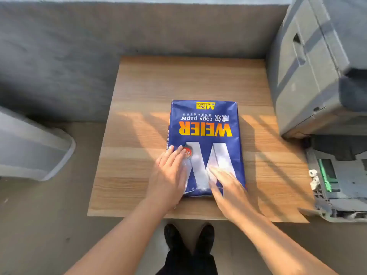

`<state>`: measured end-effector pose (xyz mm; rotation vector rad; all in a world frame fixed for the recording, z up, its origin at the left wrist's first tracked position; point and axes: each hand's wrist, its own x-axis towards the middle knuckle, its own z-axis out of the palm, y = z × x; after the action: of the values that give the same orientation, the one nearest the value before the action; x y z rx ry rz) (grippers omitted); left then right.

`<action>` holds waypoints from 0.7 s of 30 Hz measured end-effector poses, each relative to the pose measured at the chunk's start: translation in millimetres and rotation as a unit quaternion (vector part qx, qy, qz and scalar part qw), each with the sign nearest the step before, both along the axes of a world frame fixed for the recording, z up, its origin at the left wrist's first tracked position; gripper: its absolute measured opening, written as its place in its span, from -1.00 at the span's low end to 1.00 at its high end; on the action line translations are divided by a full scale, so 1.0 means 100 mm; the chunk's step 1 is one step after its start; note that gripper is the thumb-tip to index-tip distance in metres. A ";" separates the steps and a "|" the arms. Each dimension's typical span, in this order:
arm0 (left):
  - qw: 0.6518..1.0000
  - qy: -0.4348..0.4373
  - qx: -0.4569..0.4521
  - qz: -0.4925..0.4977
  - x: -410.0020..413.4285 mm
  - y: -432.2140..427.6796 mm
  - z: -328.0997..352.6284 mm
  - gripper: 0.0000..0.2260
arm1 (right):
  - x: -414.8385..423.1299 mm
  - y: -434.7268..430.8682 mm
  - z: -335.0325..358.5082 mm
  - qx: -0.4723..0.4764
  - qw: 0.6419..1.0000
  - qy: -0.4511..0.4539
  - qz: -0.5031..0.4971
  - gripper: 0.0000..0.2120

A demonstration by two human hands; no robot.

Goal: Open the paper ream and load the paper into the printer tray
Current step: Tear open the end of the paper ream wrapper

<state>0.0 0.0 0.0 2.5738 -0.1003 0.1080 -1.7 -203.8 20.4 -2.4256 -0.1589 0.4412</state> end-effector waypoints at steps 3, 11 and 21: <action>1.000 0.000 0.011 -0.023 -0.02 -0.04 -0.16 -0.56 | -0.09 0.04 -0.25 -0.033 0.997 -0.063 -0.004 -0.53; 0.996 0.069 0.060 -0.014 -0.11 -0.11 -0.22 -0.51 | -0.25 0.03 -0.44 -0.090 0.958 -0.271 0.023 -0.64; 0.995 0.075 0.059 -0.018 -0.13 -0.10 -0.28 -0.50 | -0.08 0.14 -0.38 -0.033 0.980 -0.192 -0.049 -0.84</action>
<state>-12.7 -10.3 -27.5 2.6859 -0.0982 -0.1077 -10.1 -190.2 -17.9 -2.5476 -0.1914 -0.0715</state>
